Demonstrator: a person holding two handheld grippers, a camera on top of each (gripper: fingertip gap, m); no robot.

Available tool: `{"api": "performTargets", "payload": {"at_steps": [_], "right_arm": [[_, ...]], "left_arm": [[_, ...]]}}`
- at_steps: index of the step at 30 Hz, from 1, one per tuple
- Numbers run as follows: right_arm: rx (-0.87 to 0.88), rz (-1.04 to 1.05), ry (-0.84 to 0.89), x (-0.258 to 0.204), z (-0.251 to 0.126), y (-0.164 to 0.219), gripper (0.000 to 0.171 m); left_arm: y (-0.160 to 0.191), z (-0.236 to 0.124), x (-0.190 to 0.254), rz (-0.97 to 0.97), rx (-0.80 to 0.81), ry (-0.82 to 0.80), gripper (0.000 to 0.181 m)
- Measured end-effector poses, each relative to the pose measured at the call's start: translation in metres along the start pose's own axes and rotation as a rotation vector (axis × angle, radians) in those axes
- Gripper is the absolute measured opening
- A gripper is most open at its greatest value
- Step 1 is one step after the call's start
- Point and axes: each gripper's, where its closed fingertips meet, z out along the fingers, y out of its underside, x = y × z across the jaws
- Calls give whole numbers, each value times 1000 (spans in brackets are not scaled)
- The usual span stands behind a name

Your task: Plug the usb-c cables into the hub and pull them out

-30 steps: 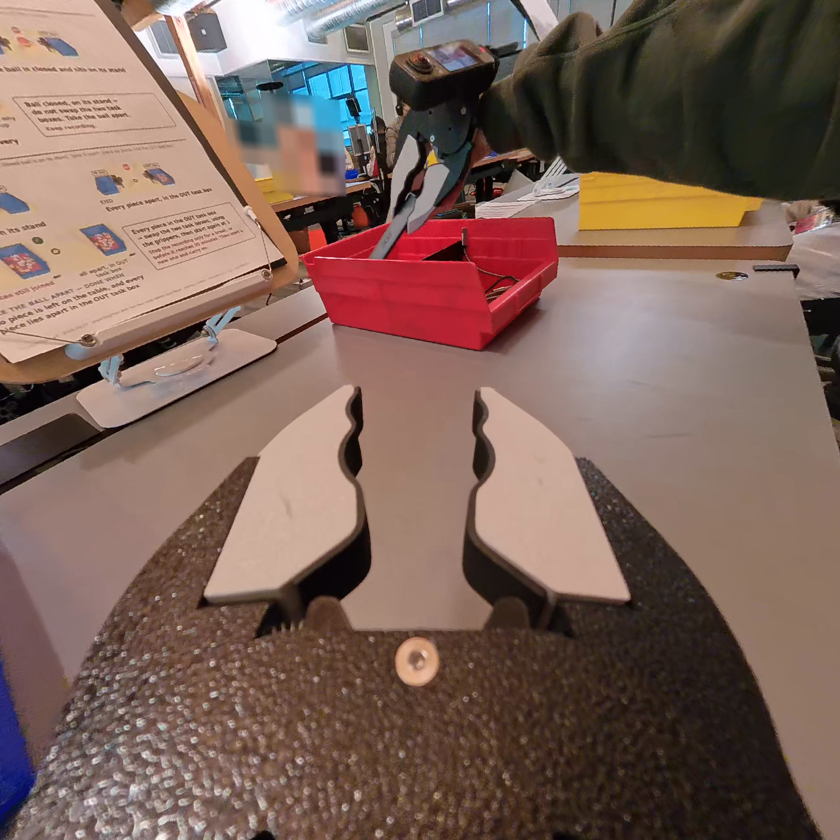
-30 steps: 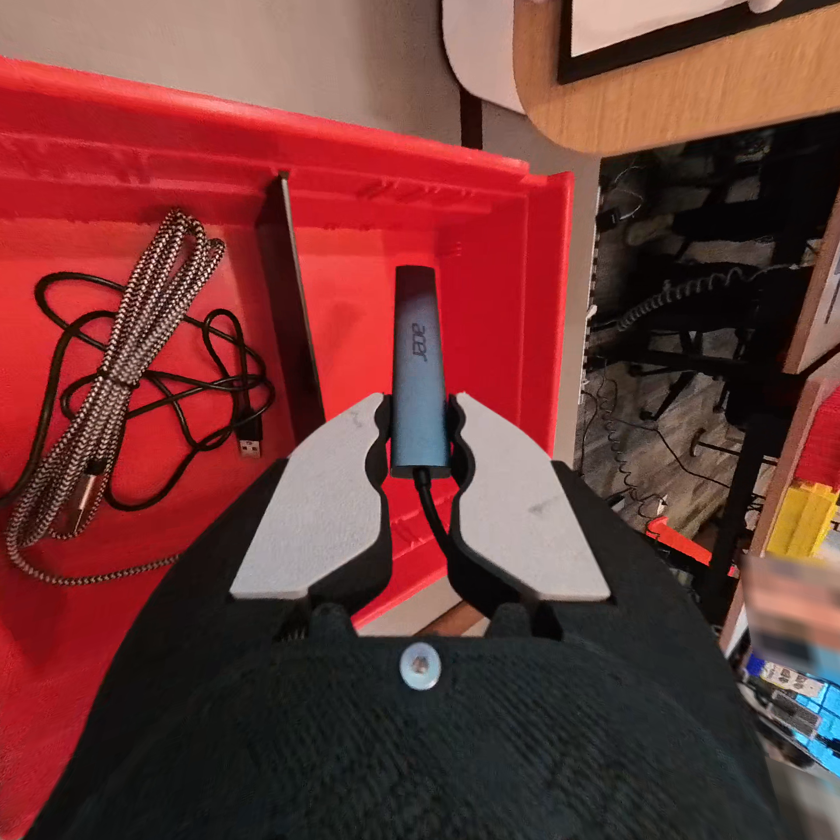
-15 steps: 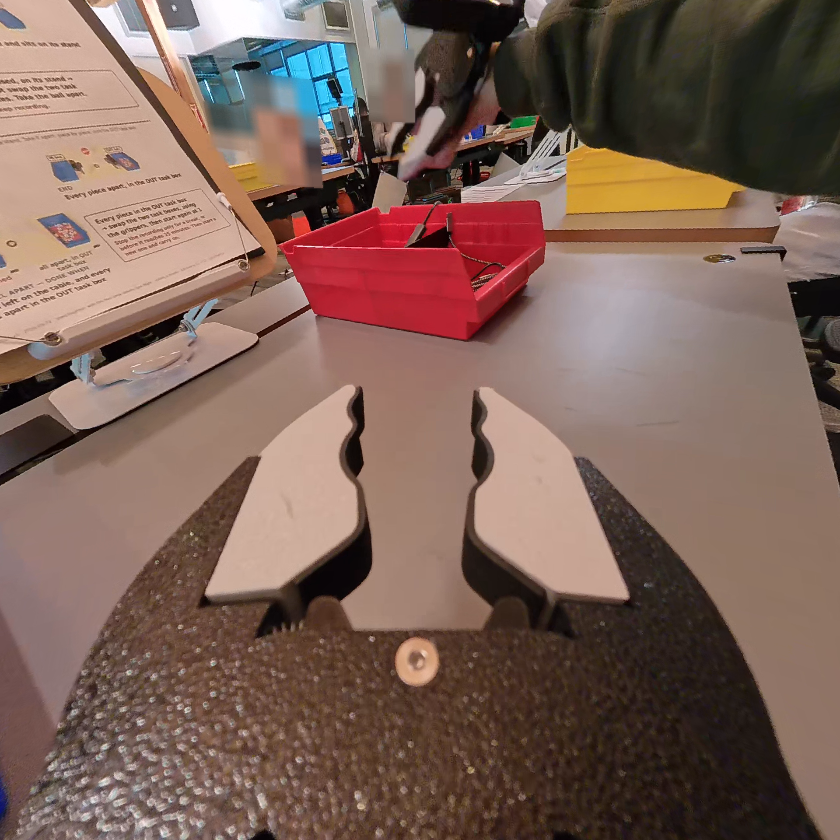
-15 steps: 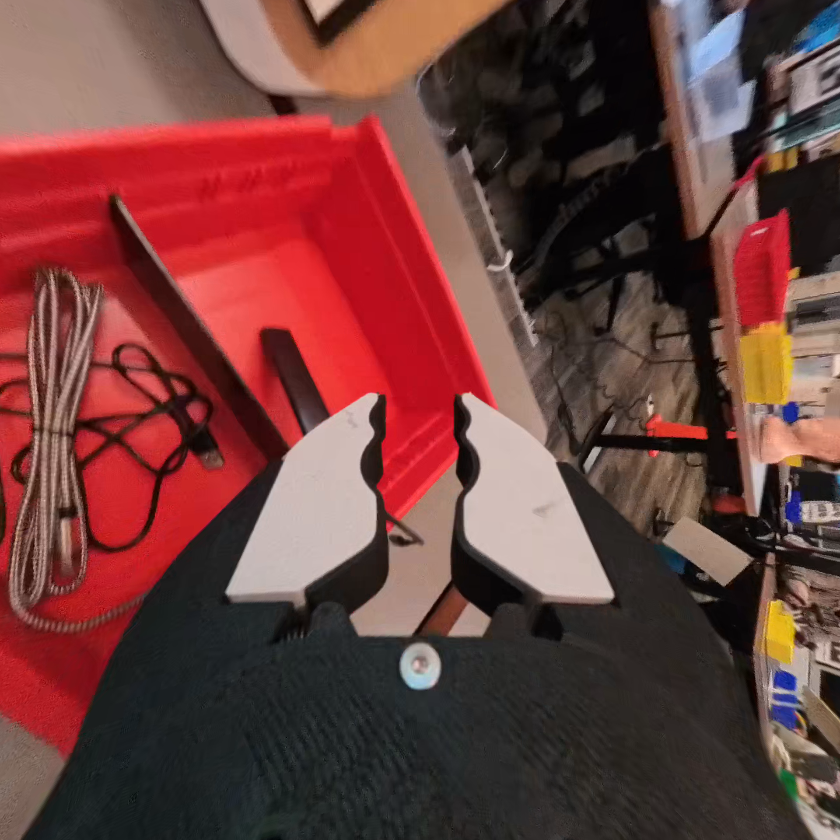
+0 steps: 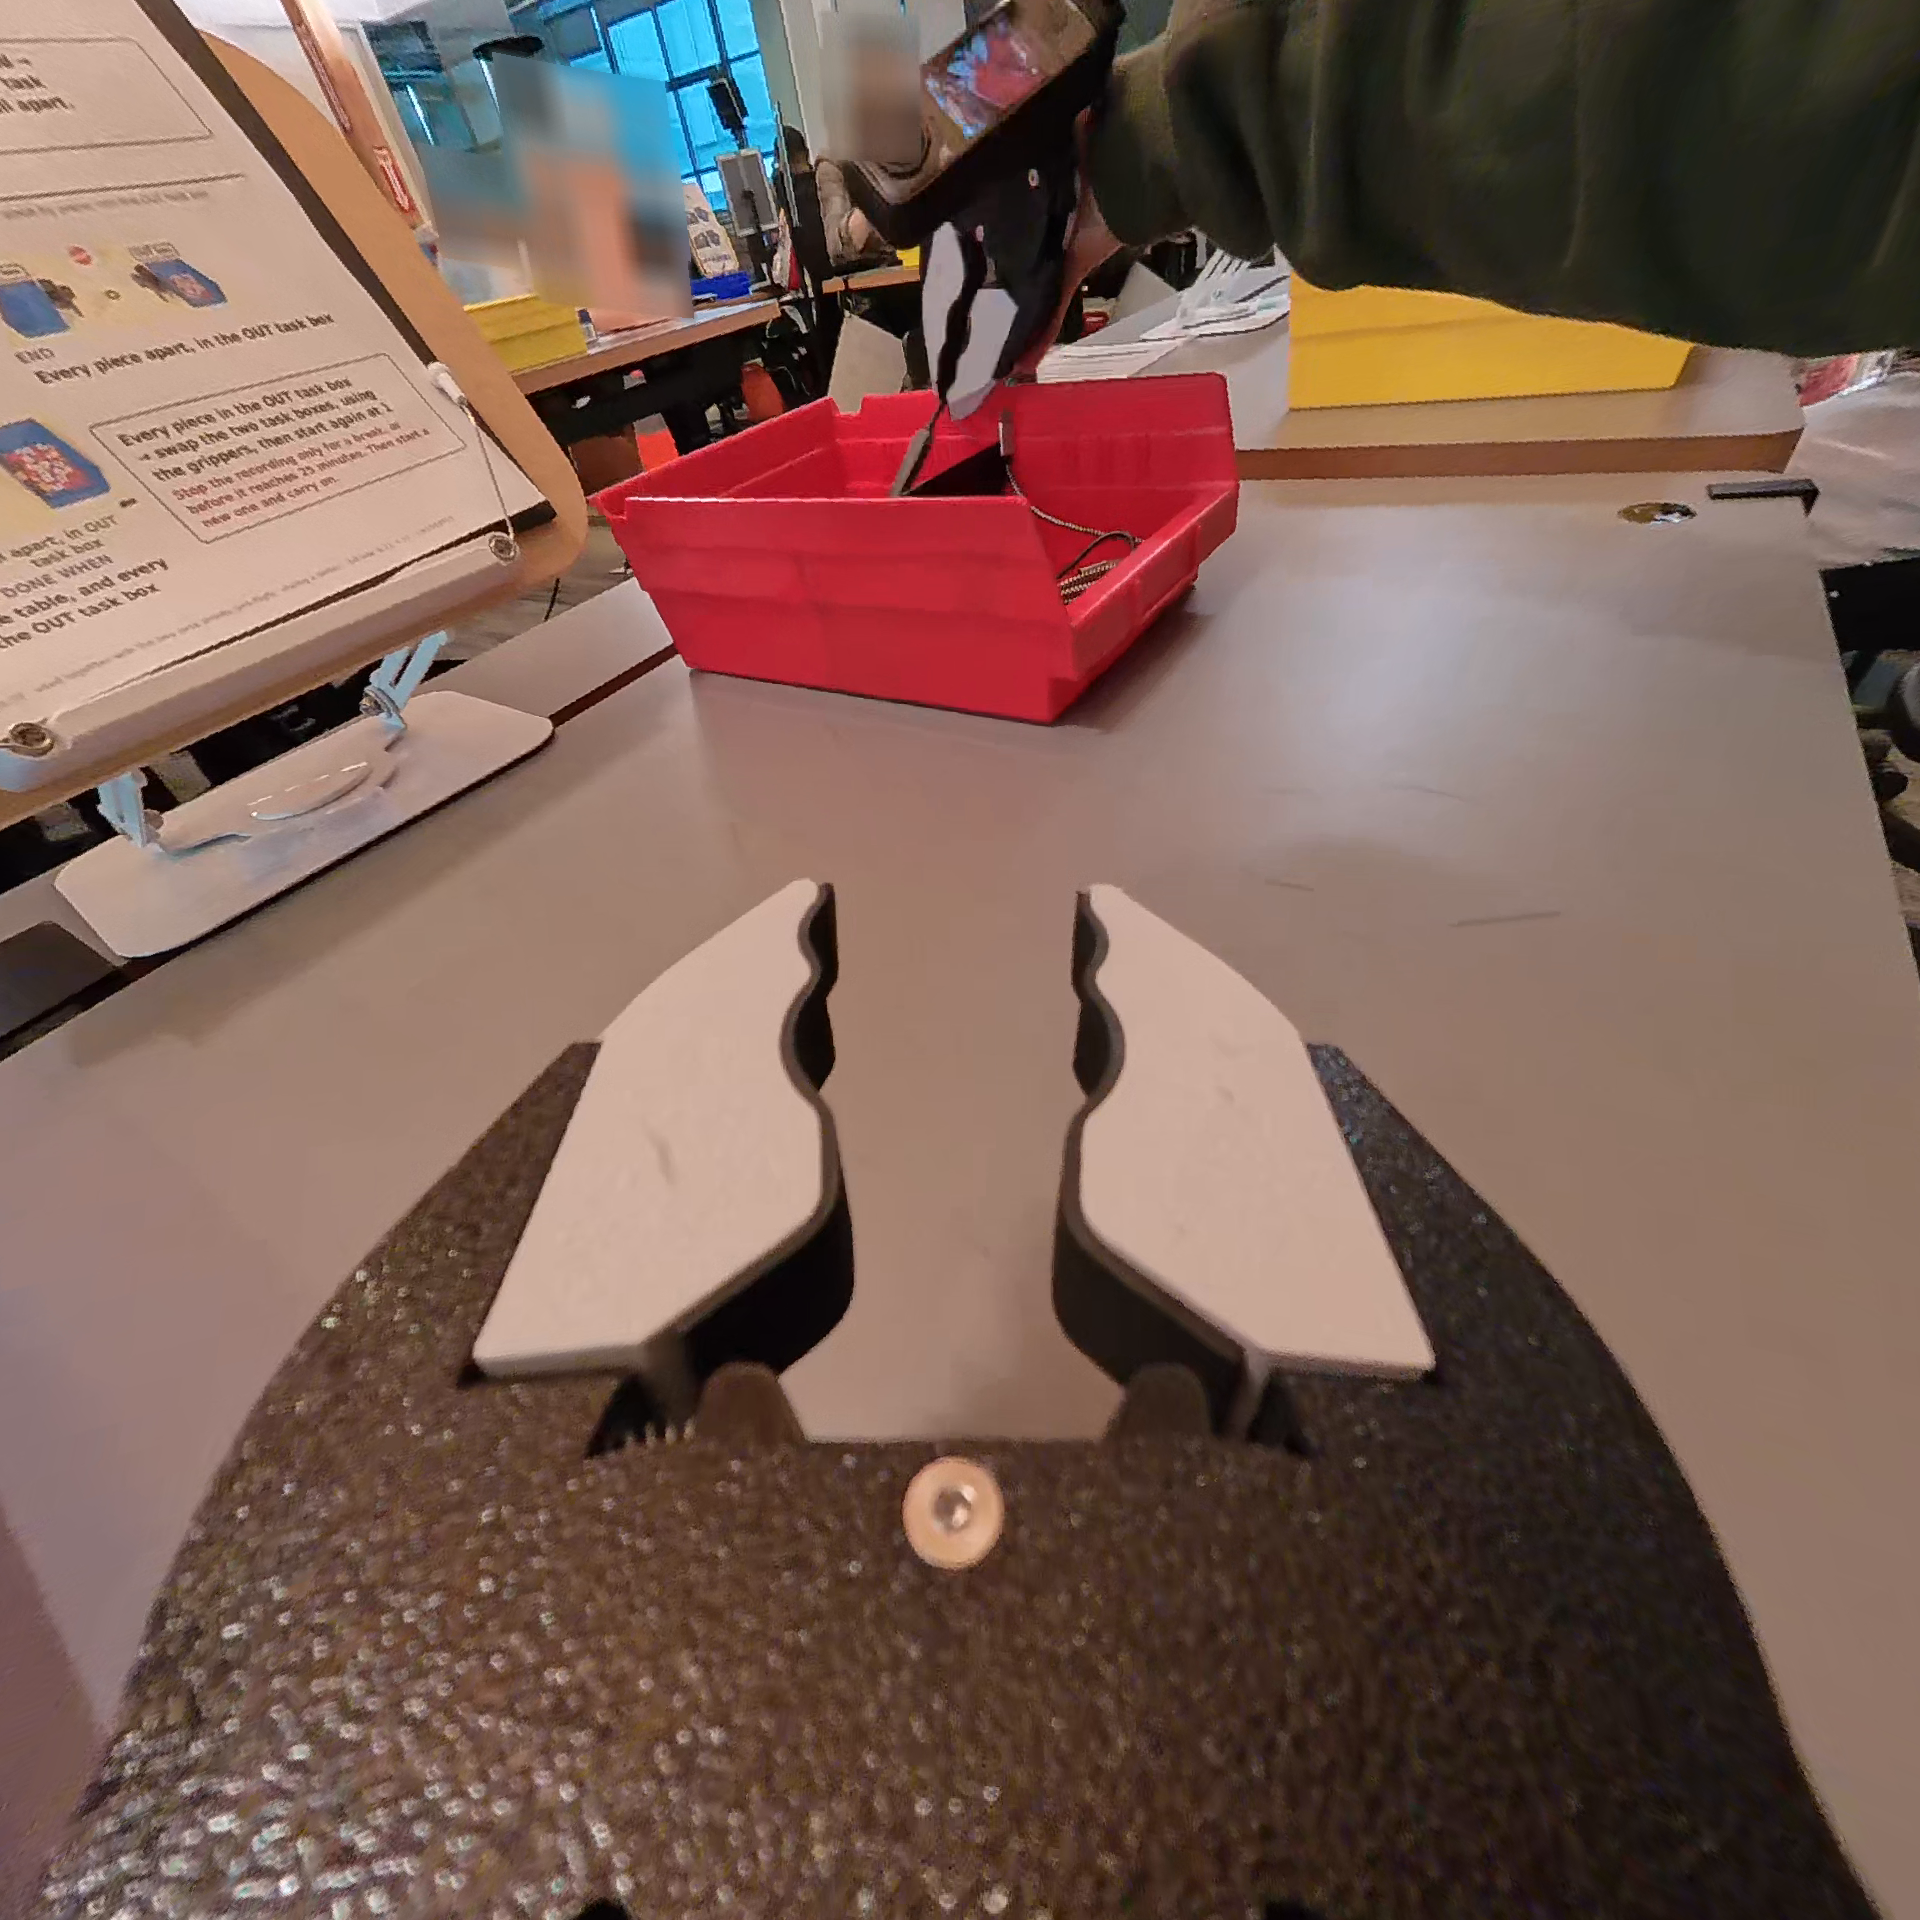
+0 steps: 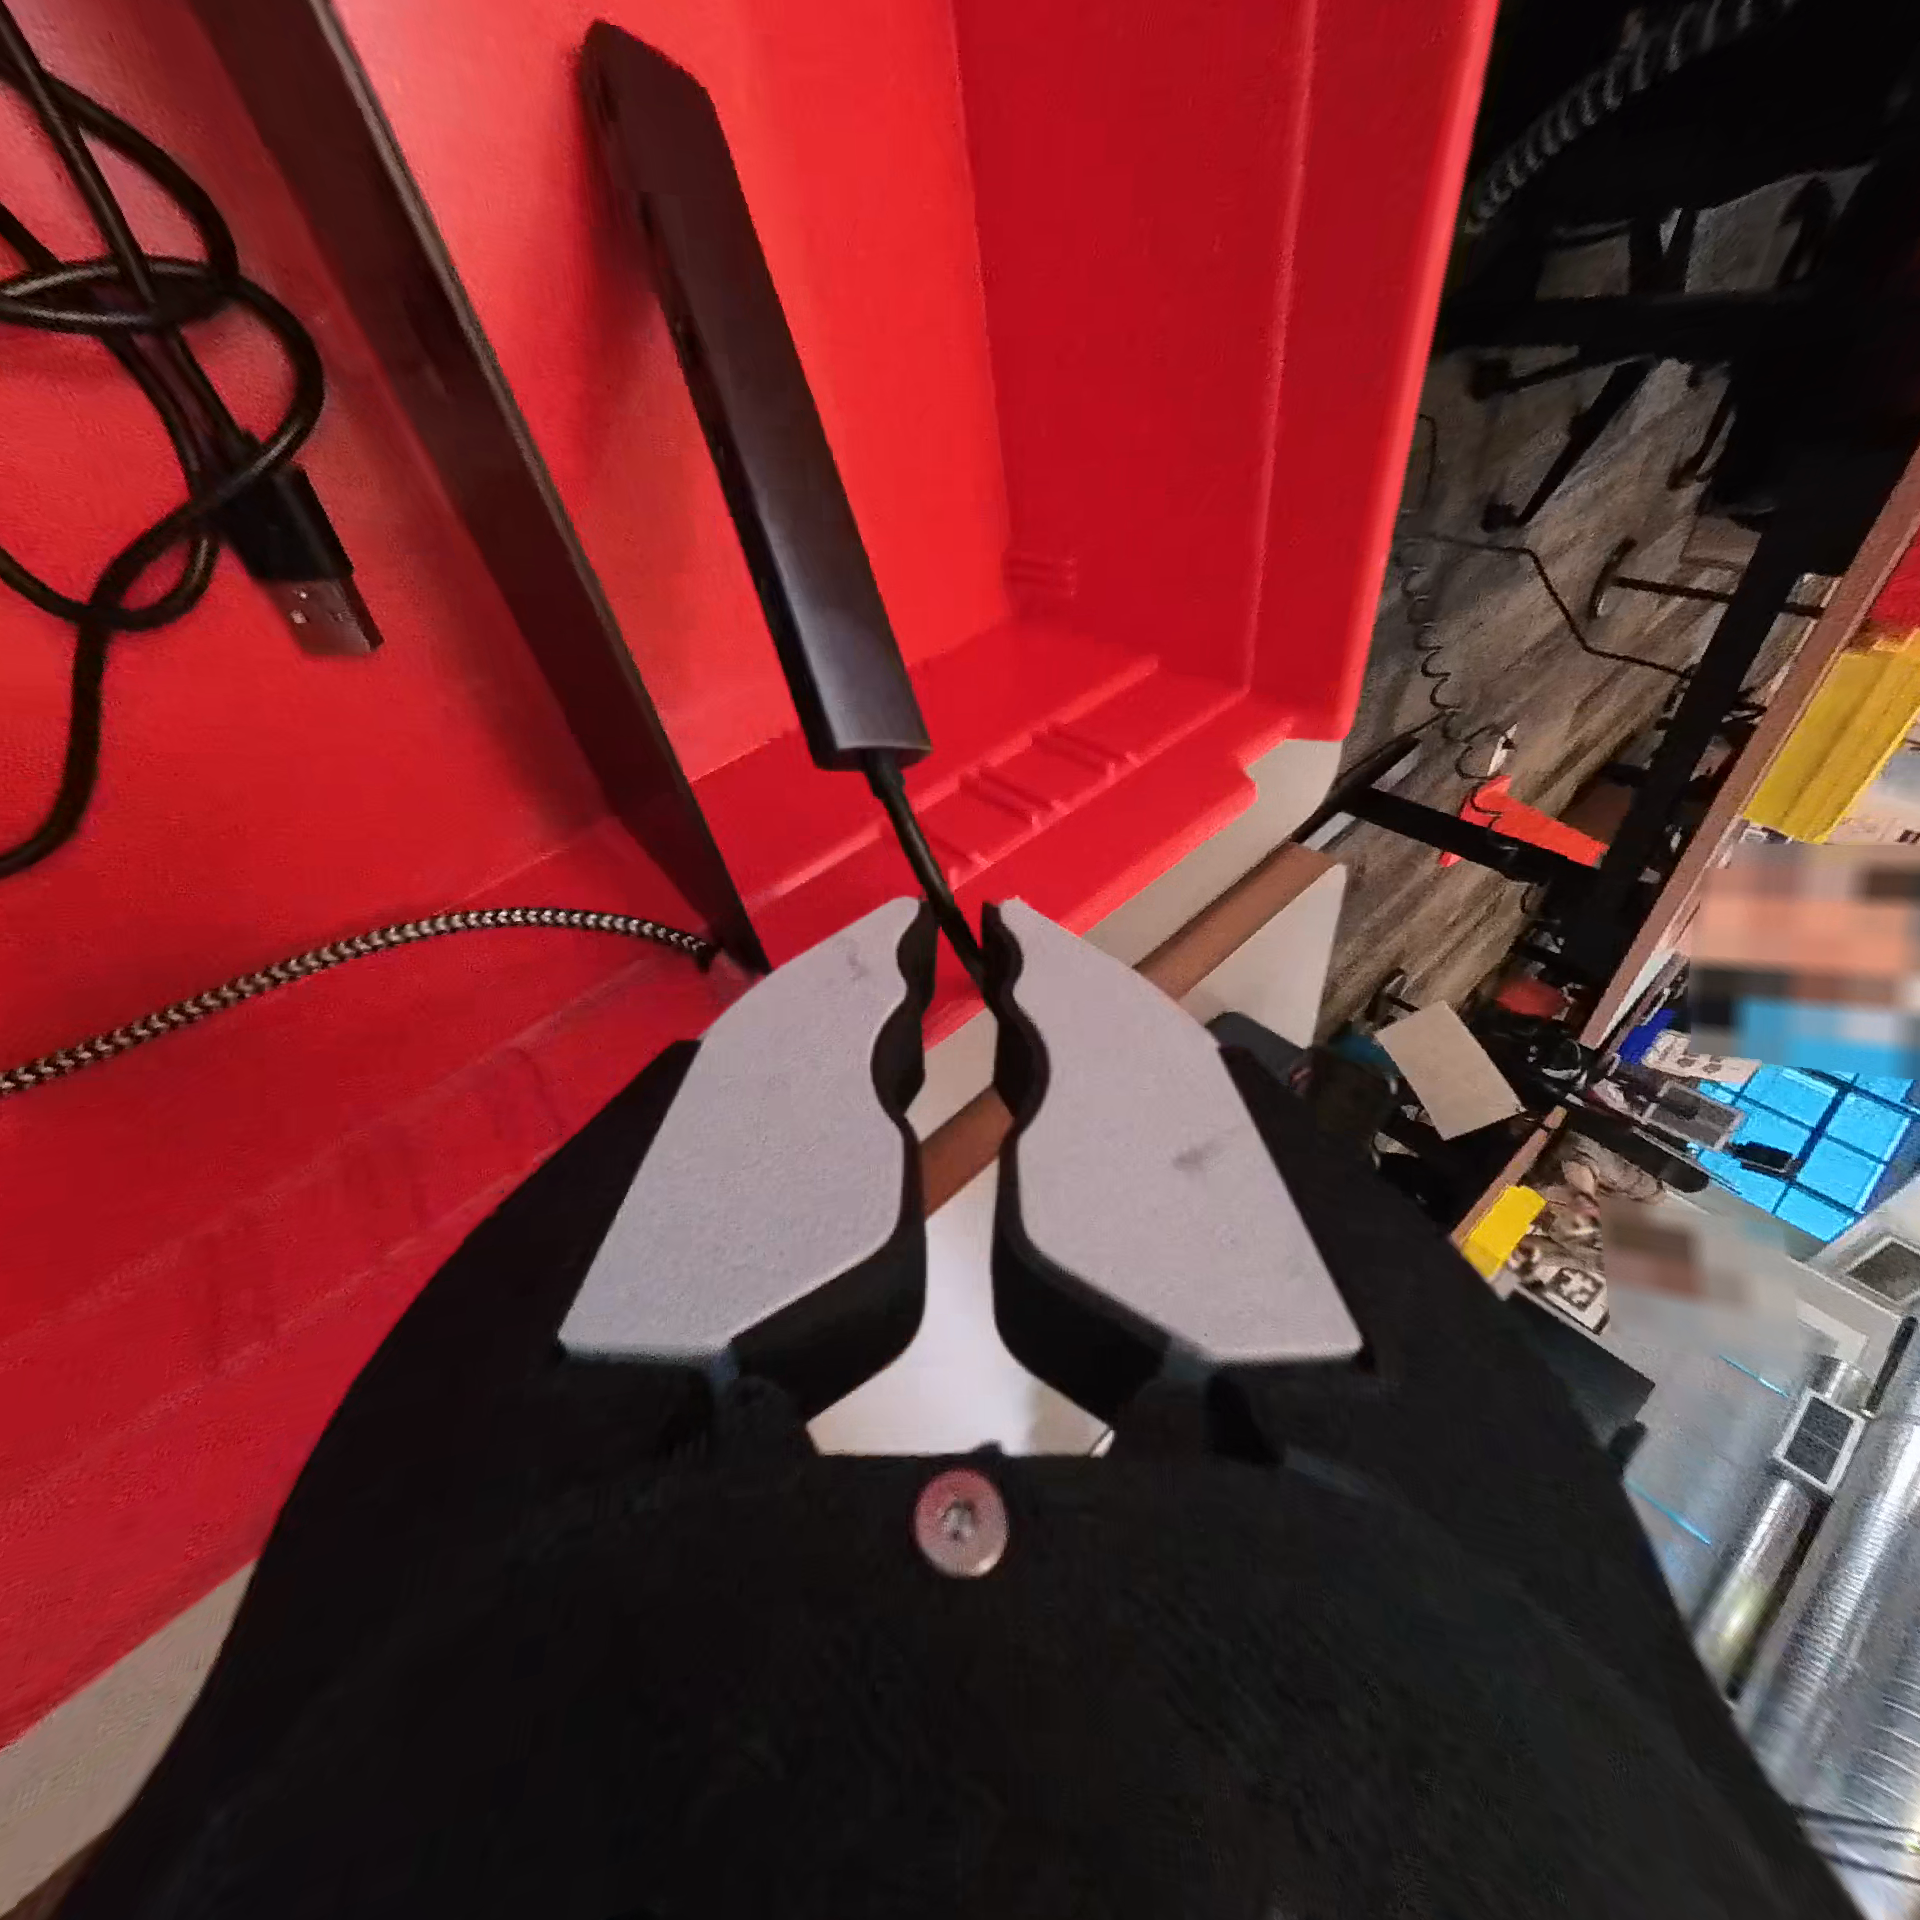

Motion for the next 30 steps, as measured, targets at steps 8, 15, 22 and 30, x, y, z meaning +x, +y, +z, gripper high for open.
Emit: {"api": "performTargets", "payload": {"at_steps": [8,15,22,30], "right_arm": [[399,267,138,69,-59,-76,4],[531,381,94,74,-43,-115,6],[542,352,140,87,-46,-131,4],[539,293,257,95,-32,-125,5]], "left_arm": [[2,1,-1,-30,12,9,41],[0,2,3,-21,17,17,41],[3,3,2,-36,16,24,41],[7,5,3,-41,7,28,40]]}}
